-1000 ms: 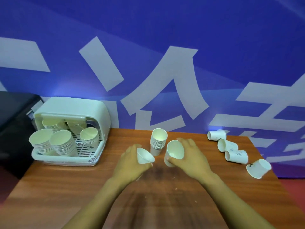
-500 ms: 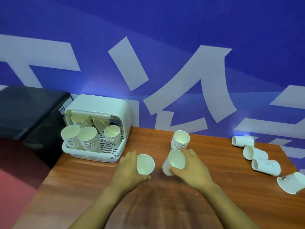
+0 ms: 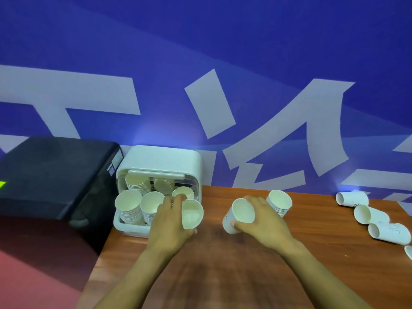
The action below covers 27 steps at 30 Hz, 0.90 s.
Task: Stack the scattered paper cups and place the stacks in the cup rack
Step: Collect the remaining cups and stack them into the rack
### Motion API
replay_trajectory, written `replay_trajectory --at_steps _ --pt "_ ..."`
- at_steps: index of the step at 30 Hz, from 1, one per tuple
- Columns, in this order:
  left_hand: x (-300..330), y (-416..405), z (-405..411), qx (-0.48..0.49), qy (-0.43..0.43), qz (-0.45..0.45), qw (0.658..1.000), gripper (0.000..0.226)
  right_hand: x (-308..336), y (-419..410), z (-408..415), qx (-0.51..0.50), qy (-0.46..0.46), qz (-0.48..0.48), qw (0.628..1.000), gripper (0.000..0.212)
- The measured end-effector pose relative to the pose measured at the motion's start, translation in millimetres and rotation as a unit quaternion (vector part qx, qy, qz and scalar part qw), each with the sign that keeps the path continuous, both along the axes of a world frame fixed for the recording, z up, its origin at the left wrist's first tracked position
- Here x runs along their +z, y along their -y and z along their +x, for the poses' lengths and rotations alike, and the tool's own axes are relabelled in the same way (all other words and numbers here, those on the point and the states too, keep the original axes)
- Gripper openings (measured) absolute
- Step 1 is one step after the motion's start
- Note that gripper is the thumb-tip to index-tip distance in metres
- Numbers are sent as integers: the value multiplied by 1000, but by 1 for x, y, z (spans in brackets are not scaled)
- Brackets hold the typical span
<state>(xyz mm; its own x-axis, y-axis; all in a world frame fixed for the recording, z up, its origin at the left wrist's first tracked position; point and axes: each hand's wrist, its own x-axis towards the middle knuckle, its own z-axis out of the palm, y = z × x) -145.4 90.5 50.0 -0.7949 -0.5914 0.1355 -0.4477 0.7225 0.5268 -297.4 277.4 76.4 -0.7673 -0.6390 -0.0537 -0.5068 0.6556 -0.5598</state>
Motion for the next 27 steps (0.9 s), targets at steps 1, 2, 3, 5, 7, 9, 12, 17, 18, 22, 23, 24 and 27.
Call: replay_trajectory --at_steps 1,2,3,5,7,9,12,17,18,22,23,24,27 --pt "0 10 3 11 -5 -16 1000 81 -3 9 4 2 3 3 1000 61" --pt "-1 20 4 18 -14 -26 999 81 -7 16 7 1 6 9 1000 65" --pt "-3 28 4 20 -26 -35 999 80 -10 21 10 -4 8 16 1000 68" --pt "-9 41 3 16 -54 -48 997 77 -16 30 14 -26 5 24 999 71" --pt "-16 51 0 6 -76 -61 995 77 -19 36 16 -41 -1 29 999 69" --pt "-24 60 -5 -7 -79 -74 994 77 -23 41 18 -46 2 36 998 66" --pt "-34 70 -13 -32 -49 -102 993 77 -28 46 21 -50 9 41 998 70" --pt "-45 77 -23 -51 -4 -118 992 83 -29 45 12 -49 2 51 997 67" --pt "-47 78 -24 -54 5 -124 991 85 -29 45 11 -51 -2 52 997 67" --pt "-54 78 -33 -77 69 -141 985 84 -30 46 3 -51 2 50 997 70" --pt "-54 79 -35 -87 92 -139 982 82 -30 46 1 -51 4 49 997 71" --pt "-54 79 -37 -97 116 -137 979 81 -30 46 -1 -51 6 47 998 71" --pt "-55 80 -45 -104 163 -129 973 78 -32 45 -4 -48 9 46 998 69"
